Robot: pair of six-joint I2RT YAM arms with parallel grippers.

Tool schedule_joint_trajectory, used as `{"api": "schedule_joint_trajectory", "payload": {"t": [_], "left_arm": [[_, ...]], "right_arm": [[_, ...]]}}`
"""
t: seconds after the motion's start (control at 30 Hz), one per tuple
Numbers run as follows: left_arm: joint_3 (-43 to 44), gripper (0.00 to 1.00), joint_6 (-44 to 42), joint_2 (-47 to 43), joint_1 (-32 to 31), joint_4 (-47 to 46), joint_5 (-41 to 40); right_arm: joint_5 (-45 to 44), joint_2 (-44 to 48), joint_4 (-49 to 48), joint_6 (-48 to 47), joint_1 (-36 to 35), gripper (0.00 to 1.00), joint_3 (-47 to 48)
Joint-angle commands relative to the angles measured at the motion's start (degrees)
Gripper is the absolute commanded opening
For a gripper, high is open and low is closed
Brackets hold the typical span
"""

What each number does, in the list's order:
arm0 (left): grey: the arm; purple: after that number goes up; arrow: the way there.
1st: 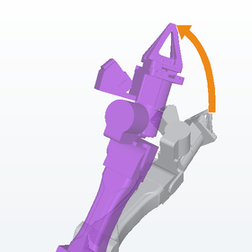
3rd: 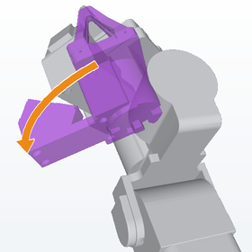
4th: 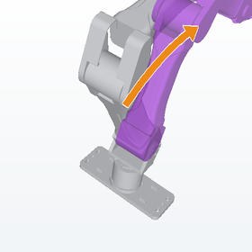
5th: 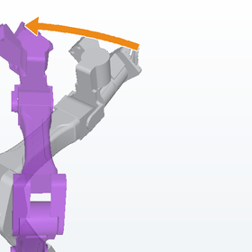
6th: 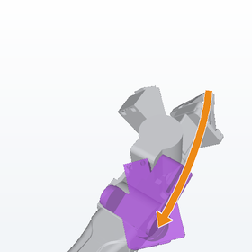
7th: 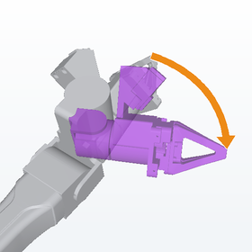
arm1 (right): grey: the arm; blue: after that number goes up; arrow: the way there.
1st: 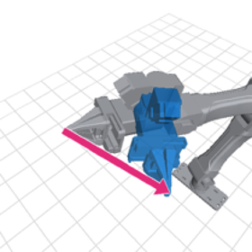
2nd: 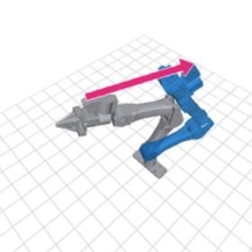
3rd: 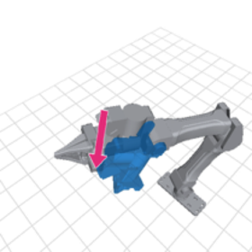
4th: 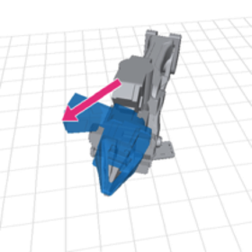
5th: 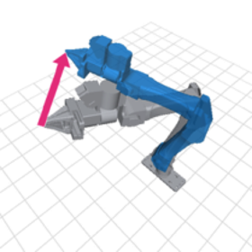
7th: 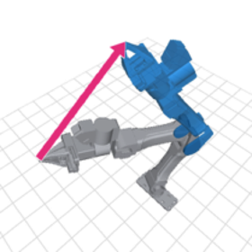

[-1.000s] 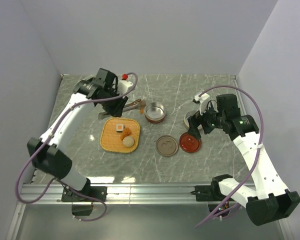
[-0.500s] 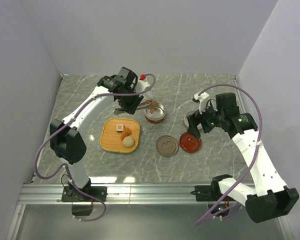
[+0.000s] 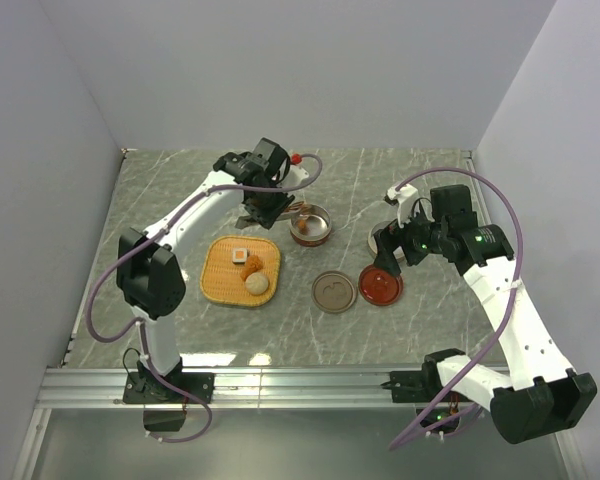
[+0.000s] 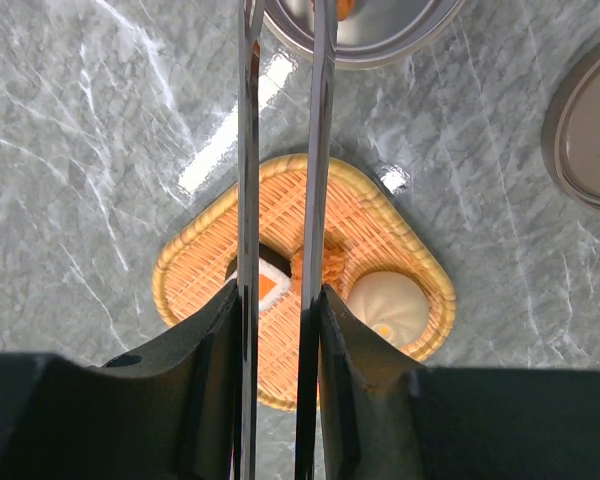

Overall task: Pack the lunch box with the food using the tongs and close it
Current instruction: Place the food into the lunch box

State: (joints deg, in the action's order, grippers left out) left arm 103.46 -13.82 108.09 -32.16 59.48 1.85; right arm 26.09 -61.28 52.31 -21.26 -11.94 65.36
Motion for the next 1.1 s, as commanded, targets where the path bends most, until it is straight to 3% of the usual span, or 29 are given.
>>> {"api": "schedule_joint_trajectory", "payload": {"t": [0.0, 0.4, 0.7, 0.9, 1.07], "left_arm": [[3.9, 0.15, 0.5, 0.3, -0.7, -0.3, -1.7], [4.8, 0.19, 0.1, 2.1, -2.2, 0.6, -4.7], [5.3, 0.29, -0.2, 3.1, -2.9, 1.8, -6.6], [5.0, 0.41, -0.3, 3.0, -3.1, 1.7, -6.7], [4.9, 0.43, -0.2, 3.2, -3.2, 2.0, -6.3]], "right_arm": [[0.2, 1.0, -0.7, 0.1, 0.5, 1.0, 1.3], [-0.2, 1.1, -1.1, -0.2, 0.6, 1.0, 0.9], [-0.3, 1.2, -1.2, -0.2, 0.5, 1.0, 0.6], [-0.4, 1.0, -1.3, -0.3, 0.5, 1.0, 0.6], [-0.6, 1.1, -1.5, -0.1, 0.5, 1.0, 0.3]]}}
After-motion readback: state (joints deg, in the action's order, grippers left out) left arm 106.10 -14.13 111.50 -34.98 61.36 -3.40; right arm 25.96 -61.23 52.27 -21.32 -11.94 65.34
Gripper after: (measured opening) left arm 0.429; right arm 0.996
